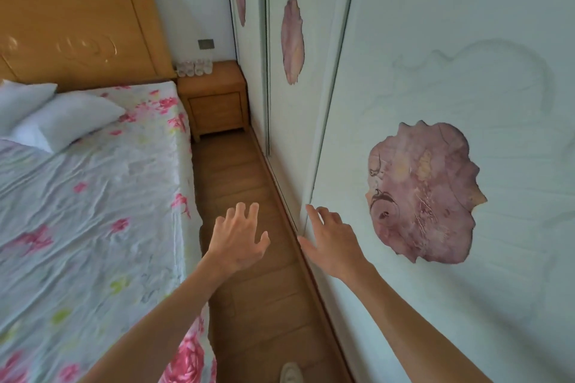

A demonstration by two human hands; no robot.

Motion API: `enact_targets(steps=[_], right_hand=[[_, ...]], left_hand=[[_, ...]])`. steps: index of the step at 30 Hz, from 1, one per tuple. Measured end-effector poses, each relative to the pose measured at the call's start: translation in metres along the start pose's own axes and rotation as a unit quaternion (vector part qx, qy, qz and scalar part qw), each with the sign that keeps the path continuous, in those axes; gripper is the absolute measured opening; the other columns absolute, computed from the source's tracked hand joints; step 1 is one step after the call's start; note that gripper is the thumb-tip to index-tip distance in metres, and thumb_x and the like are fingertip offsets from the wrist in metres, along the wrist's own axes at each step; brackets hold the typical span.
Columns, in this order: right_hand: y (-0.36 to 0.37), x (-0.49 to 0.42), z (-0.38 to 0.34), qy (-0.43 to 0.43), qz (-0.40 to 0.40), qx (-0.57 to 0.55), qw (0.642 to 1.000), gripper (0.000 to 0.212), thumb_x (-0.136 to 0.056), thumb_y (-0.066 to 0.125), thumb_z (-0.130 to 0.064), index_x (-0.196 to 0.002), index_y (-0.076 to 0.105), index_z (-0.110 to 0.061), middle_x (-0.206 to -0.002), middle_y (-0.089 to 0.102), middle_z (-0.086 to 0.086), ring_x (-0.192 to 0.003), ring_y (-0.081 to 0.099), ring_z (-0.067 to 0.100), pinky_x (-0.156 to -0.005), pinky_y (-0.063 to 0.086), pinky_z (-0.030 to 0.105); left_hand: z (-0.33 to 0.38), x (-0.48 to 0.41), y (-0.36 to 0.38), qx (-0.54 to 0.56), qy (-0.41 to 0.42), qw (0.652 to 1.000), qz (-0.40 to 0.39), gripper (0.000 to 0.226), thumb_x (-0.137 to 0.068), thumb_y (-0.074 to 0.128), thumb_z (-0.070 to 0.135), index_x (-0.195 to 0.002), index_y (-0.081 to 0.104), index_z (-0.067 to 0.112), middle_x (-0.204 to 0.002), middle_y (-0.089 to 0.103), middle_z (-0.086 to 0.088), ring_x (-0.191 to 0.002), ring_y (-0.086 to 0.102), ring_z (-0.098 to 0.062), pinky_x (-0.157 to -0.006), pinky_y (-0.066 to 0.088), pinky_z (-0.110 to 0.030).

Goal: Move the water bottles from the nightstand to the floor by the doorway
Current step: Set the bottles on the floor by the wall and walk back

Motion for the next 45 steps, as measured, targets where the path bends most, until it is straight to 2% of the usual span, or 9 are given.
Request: enact_targets(steps=[4,10,15,19,24,39,45], right_hand=[[-0.001,-0.053,-0.005,-0.037,0.000,-0.015,0.999,0.068,-0.097,0.038,-0.053,-0.152,0.016,-0.018,-0.148,0.036,0.005,-0.128,0.044,0.026,-0.096,0.046,0.039],[0.005,-0.118,-0.027,-0.098,-0.005,-0.032,0.995,0.068,-0.096,0.039,-0.053,-0.151,0.017,-0.019,-0.144,0.040,0.003,-0.126,0.045,0.024,-0.095,0.046,0.037],[0.012,-0.163,-0.057,-0.142,-0.011,-0.050,0.989,0.068,-0.096,0.039,-0.054,-0.151,0.017,-0.019,-0.144,0.040,0.002,-0.126,0.045,0.022,-0.094,0.047,0.037],[0.021,-0.195,-0.081,-0.168,-0.016,-0.058,0.984,0.070,-0.095,0.041,-0.055,-0.151,0.017,-0.020,-0.143,0.040,0.001,-0.127,0.044,0.021,-0.094,0.050,0.037],[0.027,-0.244,-0.093,-0.177,-0.021,-0.051,0.983,0.070,-0.095,0.041,-0.055,-0.151,0.016,-0.019,-0.142,0.040,0.001,-0.127,0.043,0.021,-0.095,0.049,0.038],[0.030,-0.434,-0.141,-0.149,-0.016,-0.036,0.988,0.072,-0.094,0.042,-0.056,-0.151,0.015,-0.021,-0.145,0.039,0.001,-0.128,0.044,0.021,-0.095,0.049,0.036],[0.028,-0.488,-0.145,-0.139,-0.013,-0.035,0.990,0.073,-0.095,0.041,-0.056,-0.152,0.015,-0.019,-0.145,0.039,0.001,-0.128,0.044,0.020,-0.096,0.049,0.034]], left_hand=[[-0.022,-0.030,-0.002,-0.003,-0.046,0.999,0.006,0.069,-0.088,0.041,0.060,-0.146,0.030,0.023,-0.146,0.041,-0.003,-0.126,0.049,-0.023,-0.104,0.045,-0.042],[-0.061,-0.052,-0.014,-0.014,-0.116,0.993,0.024,0.068,-0.090,0.041,0.058,-0.147,0.030,0.022,-0.146,0.042,-0.004,-0.127,0.049,-0.024,-0.104,0.043,-0.040],[-0.097,-0.065,-0.020,-0.030,-0.160,0.987,0.019,0.068,-0.091,0.040,0.057,-0.147,0.028,0.021,-0.151,0.034,-0.009,-0.131,0.045,-0.028,-0.107,0.041,-0.043],[-0.127,-0.078,-0.019,-0.025,-0.187,0.982,0.014,0.070,-0.090,0.043,0.057,-0.146,0.026,0.020,-0.146,0.039,-0.008,-0.130,0.045,-0.029,-0.105,0.044,-0.044],[-0.162,-0.114,-0.018,-0.012,-0.193,0.981,0.016,0.064,-0.088,0.046,0.056,-0.140,0.035,0.021,-0.136,0.048,-0.006,-0.116,0.054,-0.025,-0.098,0.048,-0.041],[-0.269,-0.291,-0.036,-0.031,-0.145,0.989,0.000,0.069,-0.091,0.039,0.057,-0.147,0.025,0.020,-0.144,0.042,-0.006,-0.120,0.051,-0.024,-0.101,0.046,-0.039],[-0.300,-0.340,-0.039,-0.029,-0.139,0.990,0.003,0.069,-0.091,0.039,0.059,-0.148,0.026,0.021,-0.146,0.041,-0.005,-0.122,0.051,-0.023,-0.101,0.046,-0.039]])
Point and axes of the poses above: each hand's wrist, its own x-axis away from the middle knuckle, its own y-axis out of the palm, z = x × y, the point moved 9 cm from there along -x, towards the middle knuckle
